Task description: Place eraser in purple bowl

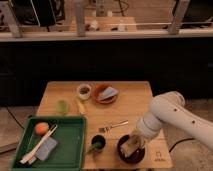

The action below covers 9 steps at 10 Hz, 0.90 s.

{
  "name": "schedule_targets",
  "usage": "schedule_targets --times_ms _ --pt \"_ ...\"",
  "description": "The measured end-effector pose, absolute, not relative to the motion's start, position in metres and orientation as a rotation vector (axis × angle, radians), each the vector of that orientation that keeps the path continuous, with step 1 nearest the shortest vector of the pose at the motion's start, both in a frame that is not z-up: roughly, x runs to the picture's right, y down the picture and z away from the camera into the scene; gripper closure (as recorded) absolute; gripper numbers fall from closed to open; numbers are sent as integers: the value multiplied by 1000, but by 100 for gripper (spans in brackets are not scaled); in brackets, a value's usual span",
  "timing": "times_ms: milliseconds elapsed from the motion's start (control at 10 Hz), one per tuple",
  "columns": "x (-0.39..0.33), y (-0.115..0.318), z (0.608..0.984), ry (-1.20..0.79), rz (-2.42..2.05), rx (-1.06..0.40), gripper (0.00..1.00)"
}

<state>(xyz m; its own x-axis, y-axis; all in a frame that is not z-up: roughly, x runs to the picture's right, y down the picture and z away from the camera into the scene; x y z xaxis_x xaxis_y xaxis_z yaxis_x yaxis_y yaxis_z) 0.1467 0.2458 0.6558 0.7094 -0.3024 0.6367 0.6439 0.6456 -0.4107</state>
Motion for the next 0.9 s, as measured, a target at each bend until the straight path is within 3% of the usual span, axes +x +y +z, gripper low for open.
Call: schedule_targets --times_ms 400,500,900 --pt "128 261 663 -688 -609 -722 95" --pt "127 262 664 -705 -603 -731 90" --pt "123 266 665 -746 -585 -761 49"
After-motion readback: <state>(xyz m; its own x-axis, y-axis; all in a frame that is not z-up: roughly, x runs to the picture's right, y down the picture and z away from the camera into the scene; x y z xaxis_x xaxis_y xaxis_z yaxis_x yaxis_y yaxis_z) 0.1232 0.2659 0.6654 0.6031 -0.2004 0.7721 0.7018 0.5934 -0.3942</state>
